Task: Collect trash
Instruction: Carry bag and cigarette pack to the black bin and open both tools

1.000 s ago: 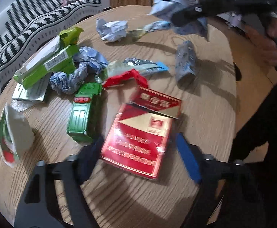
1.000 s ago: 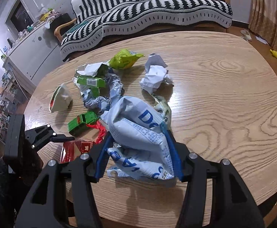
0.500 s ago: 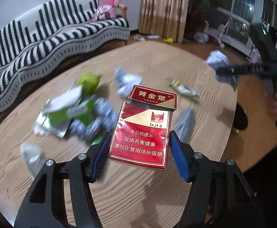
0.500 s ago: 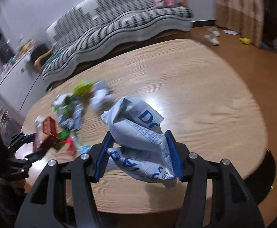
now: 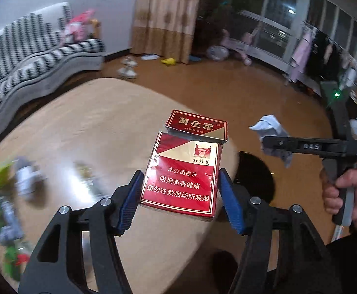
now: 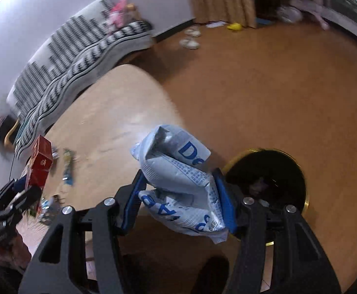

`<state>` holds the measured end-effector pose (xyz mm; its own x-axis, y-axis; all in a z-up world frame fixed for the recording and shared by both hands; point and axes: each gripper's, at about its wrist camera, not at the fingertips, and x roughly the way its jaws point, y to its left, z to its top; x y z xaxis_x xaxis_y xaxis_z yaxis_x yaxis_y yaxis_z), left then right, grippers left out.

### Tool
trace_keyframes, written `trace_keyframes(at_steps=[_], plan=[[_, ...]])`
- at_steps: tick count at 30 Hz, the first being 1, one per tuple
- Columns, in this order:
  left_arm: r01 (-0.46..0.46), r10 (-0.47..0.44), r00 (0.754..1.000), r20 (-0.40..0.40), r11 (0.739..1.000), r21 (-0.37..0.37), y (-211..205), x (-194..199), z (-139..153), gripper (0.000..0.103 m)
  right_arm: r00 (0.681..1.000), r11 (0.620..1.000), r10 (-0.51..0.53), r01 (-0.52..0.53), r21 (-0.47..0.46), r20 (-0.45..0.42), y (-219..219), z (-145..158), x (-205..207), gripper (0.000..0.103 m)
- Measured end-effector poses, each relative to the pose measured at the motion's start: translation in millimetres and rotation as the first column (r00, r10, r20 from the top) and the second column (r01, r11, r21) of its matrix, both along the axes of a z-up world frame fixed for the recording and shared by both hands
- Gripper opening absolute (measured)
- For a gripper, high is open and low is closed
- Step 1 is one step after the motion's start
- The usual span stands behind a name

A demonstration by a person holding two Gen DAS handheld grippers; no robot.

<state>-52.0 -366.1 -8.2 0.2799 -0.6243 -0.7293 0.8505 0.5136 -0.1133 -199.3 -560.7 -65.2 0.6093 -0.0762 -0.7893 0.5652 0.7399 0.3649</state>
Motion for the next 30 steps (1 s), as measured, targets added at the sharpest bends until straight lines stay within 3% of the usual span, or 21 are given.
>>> trace_keyframes(at_steps=[4,11,14,16,18,30], plan=[[0.057,-0.057,0.998,-0.021,0.998,0.024,-59.0,-29.7,-25.7,0.060,0.995,0.996,-0.074,0.077,0.050,-0.065,-38.3,-34.1,-33.1,0.055],[0.131,-0.129,0.991,-0.046,0.990,0.048,-117.6,-59.8,-54.3,0.060,0.979,0.981,-0.146,0.162,0.109,-0.143,-74.4,-77.4,-64.5,0.055],[0.141,-0.138,0.989,-0.060,0.989,0.051,-130.1,-60.2,-61.9,0.060,0.974,0.976,-0.165,0.184,0.119,-0.154,-81.9,-82.5,-69.1,0.058],[0.142,-0.138,0.988,-0.067,0.988,0.055,-135.2,-60.9,-66.8,0.060,0.972,0.974,-0.175,0.194,0.120,-0.155,-84.4,-83.7,-72.6,0.069],[0.142,-0.138,0.988,-0.075,0.988,0.057,-138.7,-58.9,-70.0,0.060,0.971,0.970,-0.194,0.211,0.118,-0.142,-87.5,-81.2,-74.6,0.073],[0.194,-0.185,0.975,-0.120,0.979,0.068,-171.4,-76.2,-93.6,0.061,0.955,0.949,-0.287,0.293,0.116,-0.068,-103.7,-60.9,-96.8,0.076]])
